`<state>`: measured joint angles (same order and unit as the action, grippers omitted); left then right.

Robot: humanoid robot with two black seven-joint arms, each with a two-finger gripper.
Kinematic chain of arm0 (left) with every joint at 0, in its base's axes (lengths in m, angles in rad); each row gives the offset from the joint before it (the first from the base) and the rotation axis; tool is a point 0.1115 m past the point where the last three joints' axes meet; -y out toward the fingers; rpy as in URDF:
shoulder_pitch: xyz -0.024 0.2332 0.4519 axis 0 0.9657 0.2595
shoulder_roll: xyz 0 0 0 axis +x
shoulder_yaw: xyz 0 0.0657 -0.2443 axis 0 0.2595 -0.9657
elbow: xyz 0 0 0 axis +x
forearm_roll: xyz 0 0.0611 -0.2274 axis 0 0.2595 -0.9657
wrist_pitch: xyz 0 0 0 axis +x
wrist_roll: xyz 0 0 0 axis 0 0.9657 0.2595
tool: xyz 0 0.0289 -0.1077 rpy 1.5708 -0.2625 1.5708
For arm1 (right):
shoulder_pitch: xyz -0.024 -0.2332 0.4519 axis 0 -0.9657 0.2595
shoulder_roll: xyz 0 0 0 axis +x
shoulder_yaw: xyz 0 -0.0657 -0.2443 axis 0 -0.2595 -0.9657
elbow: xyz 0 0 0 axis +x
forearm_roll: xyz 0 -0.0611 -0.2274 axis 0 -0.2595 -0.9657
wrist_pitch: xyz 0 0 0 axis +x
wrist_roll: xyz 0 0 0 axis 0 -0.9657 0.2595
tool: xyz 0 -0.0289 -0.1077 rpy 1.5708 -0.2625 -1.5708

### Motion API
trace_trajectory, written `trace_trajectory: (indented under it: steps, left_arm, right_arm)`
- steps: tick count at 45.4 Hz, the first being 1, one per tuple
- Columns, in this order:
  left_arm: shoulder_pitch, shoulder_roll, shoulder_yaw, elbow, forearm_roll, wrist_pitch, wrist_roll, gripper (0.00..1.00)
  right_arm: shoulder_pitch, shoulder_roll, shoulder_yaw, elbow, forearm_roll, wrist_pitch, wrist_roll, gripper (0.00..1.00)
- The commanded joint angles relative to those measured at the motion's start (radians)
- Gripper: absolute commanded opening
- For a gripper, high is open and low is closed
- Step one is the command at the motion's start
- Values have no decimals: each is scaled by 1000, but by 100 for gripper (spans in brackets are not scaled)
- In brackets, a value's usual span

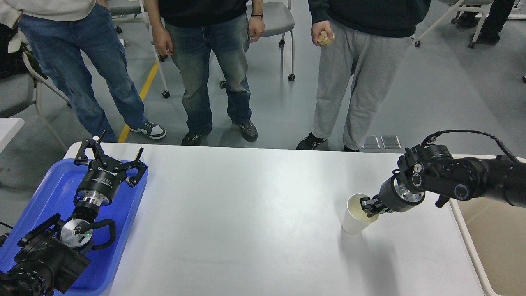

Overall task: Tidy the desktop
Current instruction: 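Lift the cup with the right gripper and carry it over the bin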

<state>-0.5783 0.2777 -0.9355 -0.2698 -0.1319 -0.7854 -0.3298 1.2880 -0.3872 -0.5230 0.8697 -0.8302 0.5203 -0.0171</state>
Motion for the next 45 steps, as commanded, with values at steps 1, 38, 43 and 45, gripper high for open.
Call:
trace_trajectory:
  steps: [1, 38, 43, 45]
  left_arm:
    - [0, 0, 0, 0, 0, 0, 0, 100]
    - [0, 1, 0, 0, 0, 0, 0, 100]
    - [0, 1, 1, 0, 0, 0, 0, 100]
    - [0, 0, 0, 0, 0, 0, 0, 100]
  right_arm:
    - [100, -79, -3, 63, 14, 62, 2, 0]
    - [631, -383, -111, 227, 69, 265, -7, 0]
    - [665, -417, -115, 224, 66, 265, -7, 0]
    - [675, -429, -120, 218, 66, 265, -7, 0]
